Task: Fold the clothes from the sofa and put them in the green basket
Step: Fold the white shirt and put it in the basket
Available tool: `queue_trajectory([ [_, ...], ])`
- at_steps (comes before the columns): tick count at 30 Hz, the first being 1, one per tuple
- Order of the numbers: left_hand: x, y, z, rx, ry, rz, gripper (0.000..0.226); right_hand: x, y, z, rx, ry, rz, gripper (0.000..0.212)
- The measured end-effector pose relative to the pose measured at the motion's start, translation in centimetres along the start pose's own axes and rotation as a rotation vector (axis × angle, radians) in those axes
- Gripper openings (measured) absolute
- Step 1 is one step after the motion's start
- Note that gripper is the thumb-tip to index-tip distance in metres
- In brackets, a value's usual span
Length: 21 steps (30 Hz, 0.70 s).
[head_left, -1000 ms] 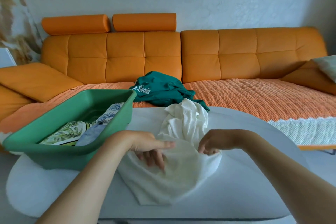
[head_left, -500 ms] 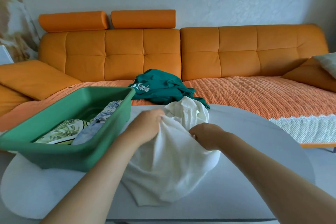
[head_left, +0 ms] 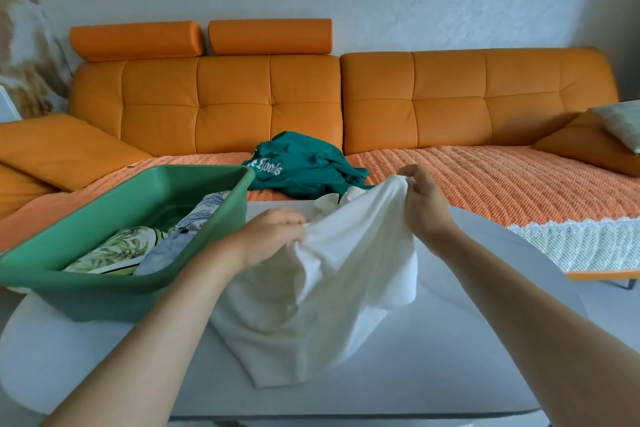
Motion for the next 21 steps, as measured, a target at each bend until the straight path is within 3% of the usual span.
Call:
queue_trajectory([
  [2, 1.5, 0.1, 0.8, -0.05, -0.039, 0.211, 0.054, -0.6, -0.1, 0.1, -0.027, 0.26, 0.18, 0.03],
  [4, 2.5, 0.1, 2.5, -0.124, -0.262, 0.307, 0.079, -0.9, 0.3, -0.7, 0.024, 0.915, 0.437, 0.024],
  [6, 2.8, 0.1, 3.4, -0.18, -0.467, 0.334, 0.078, -1.2, 1.5, -1.3, 0.105, 1.391, 0.586, 0.02],
  [7, 2.9, -0.1, 3.5, -0.174, -0.532, 0.324, 0.064, -1.3, 2.1, -1.3, 0.103, 1.413, 0.599, 0.016],
  [9, 2.9, -0.5, 3.1, -0.088, -0.641, 0.211, 0.036, -0.6, 2.7, -0.9, 0.004, 1.074, 0.571, 0.032],
  [12, 3.1, -1.0, 1.4, 0.083, -0.557, -0.003, 0.029, 1.6, 4.3, 0.8, 0.042, 0.376, 0.662, 0.049],
  [14, 3.1, -1.1, 0.0, 0.174, -0.387, -0.103, 0.035, 3.0, 5.0, 1.6, 0.024, 0.332, 0.74, 0.071],
  [15, 2.9, -1.1, -0.5, 0.209, -0.345, -0.141, 0.041, 3.2, 5.0, 1.8, -0.016, 0.378, 0.735, 0.07],
  [18, 2.2, -1.1, -0.2, 0.168, -0.379, -0.117, 0.069, 2.3, 4.3, 1.9, -0.09, 0.383, 0.648, 0.019],
  [20, 1.9, -1.2, 1.3, 0.024, -0.555, -0.011, 0.077, 1.0, 3.8, 1.6, -0.045, 0.373, 0.546, 0.012],
  [21, 1.9, -1.3, 2.1, -0.02, -0.643, 0.014, 0.063, 0.4, 3.4, 1.4, -0.002, 0.376, 0.485, 0.013],
])
Point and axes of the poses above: each hand's wrist, its own y-axis away from the middle knuckle, its own x-axis out of the palm, z = x × y, the point moved 3 cm from there along -y, towards the middle knuckle, and after that the axes turned 4 degrees about -y, right-handed, at the moved point
